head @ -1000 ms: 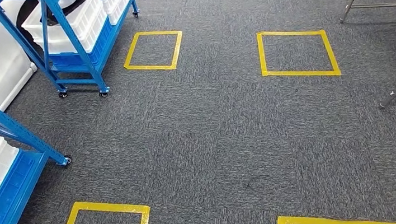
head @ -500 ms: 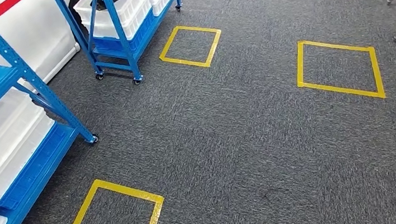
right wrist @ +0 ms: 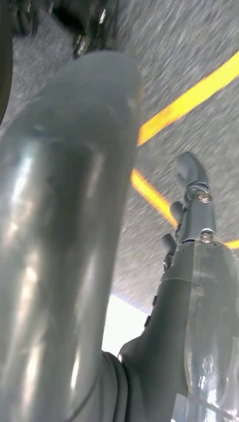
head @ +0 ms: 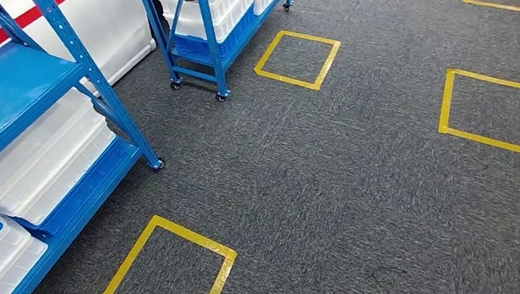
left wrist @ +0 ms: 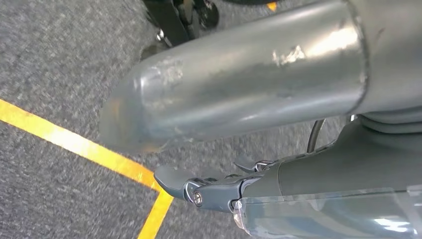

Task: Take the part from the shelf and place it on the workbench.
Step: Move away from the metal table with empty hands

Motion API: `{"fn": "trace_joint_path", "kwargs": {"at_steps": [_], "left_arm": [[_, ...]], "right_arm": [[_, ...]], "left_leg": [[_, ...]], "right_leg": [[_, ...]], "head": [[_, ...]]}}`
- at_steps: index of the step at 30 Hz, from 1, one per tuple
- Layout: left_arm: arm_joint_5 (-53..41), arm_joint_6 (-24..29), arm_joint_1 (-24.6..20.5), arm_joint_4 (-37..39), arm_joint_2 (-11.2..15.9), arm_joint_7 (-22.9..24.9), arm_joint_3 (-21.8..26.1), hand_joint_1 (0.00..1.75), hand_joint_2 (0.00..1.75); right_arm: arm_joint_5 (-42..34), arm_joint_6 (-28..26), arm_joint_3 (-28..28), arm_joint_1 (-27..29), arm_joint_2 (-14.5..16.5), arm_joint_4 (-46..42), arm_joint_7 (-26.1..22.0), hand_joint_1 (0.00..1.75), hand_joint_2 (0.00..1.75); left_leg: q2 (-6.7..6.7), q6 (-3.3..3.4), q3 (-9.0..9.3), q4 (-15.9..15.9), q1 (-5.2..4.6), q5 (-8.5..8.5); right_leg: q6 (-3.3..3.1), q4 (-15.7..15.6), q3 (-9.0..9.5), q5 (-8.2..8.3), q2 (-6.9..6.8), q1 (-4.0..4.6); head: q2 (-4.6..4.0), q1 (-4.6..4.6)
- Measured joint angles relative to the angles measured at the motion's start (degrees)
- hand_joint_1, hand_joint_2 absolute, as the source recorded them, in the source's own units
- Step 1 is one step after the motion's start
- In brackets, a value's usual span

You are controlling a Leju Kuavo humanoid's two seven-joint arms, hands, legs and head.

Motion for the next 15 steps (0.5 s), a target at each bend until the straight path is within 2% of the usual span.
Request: {"fn": "trace_joint_path", "kwargs": {"at_steps": [2,3,4,6,7,8,9,10,11,13,14,15], "left_arm": [[0.0,0.0,0.2,0.0,0.0,0.0,0.0,0.00,0.00],[0.0,0.0,0.3,0.0,0.0,0.0,0.0,0.00,0.00],[0.0,0.0,0.3,0.0,-0.1,0.0,0.0,0.00,0.00],[0.0,0.0,0.1,0.0,-0.1,0.0,0.0,0.00,0.00],[0.0,0.0,0.0,0.0,-0.1,0.0,0.0,0.00,0.00],[0.0,0.0,0.0,0.0,-0.1,0.0,0.0,0.00,0.00],[0.0,0.0,0.1,0.0,-0.1,0.0,0.0,0.00,0.00],[0.0,0.0,0.2,0.0,-0.1,0.0,0.0,0.00,0.00],[0.0,0.0,0.3,0.0,-0.1,0.0,0.0,0.00,0.00],[0.0,0.0,0.2,0.0,-0.1,0.0,0.0,0.00,0.00],[0.0,0.0,0.1,0.0,-0.1,0.0,0.0,0.00,0.00],[0.0,0.0,0.0,0.0,0.0,0.0,0.0,0.00,0.00]], "right_arm": [[0.0,0.0,0.0,-0.2,0.0,0.0,0.0,0.00,0.00],[0.0,0.0,0.0,-0.3,0.0,0.0,0.0,0.00,0.00],[0.0,0.0,0.0,-0.2,-0.1,0.0,0.0,0.00,0.00],[0.2,0.0,0.0,0.0,-0.4,0.0,0.0,0.00,0.00],[0.2,0.0,0.0,0.2,-0.6,0.0,0.0,0.00,0.00],[0.3,0.0,0.0,0.2,-0.8,0.0,0.0,0.00,0.00],[0.3,0.0,0.0,0.2,-0.9,0.0,0.0,0.00,0.00],[0.3,0.0,0.0,0.2,-1.0,0.0,0.0,0.00,0.00],[0.3,0.0,0.0,0.2,-1.0,0.0,0.0,0.00,0.00],[0.4,0.0,0.0,0.1,-1.0,0.0,0.0,0.00,0.00],[0.4,0.1,0.0,0.1,-1.0,0.0,0.0,0.00,0.00],[0.4,0.2,0.0,0.1,-1.0,0.0,0.0,0.00,0.00]], "left_leg": [[-0.84,-0.77,-0.37,-0.1,0.19,0.14],[-0.18,-1.06,-0.59,0.3,0.22,-0.13],[1.10,-1.29,-1.12,1.5,0.23,-0.93],[4.43,-1.62,-3.84,7.4,0.19,-4.27],[5.29,-1.76,-5.70,11.2,0.23,-6.02],[5.72,-1.88,-7.16,14.3,0.27,-7.05],[5.95,-1.95,-7.70,15.5,0.30,-7.02],[6.21,-1.95,-7.13,14.5,0.33,-5.95],[6.81,-1.85,-5.42,11.4,0.32,-4.11],[9.43,-1.29,-1.36,3.7,-0.04,-1.18],[10.37,-0.89,-0.08,1.2,-0.30,-0.50],[10.79,-0.52,0.32,0.1,-0.57,-0.44]], "right_leg": [[-0.62,-0.3,0.10,0.19,-1.20,0.19],[-1.02,-0.6,0.25,0.34,-1.87,0.19],[-1.46,-0.9,0.40,0.49,-2.62,0.16],[-2.07,-1.3,0.58,0.54,-4.28,0.36],[-2.28,-1.3,0.58,0.47,-5.19,0.51],[-2.36,-1.3,0.59,0.38,-6.09,0.64],[-2.40,-1.3,0.64,0.28,-6.92,0.72],[-2.38,-1.3,0.75,0.16,-7.67,0.76],[-2.30,-1.2,0.95,0.01,-8.39,0.79],[-1.92,-1.2,1.43,-0.38,-9.77,0.93],[-1.64,-1.2,1.61,-0.56,-10.42,1.04],[-1.36,-1.2,1.76,-0.68,-11.03,1.12]], "head": [[0.00,0.00],[0.00,-0.01],[0.00,0.00],[0.00,0.00],[0.00,0.01],[0.00,0.00],[0.00,0.00],[0.00,-0.01],[0.00,-0.01],[0.00,0.00],[0.00,0.01],[0.00,0.01]]}}
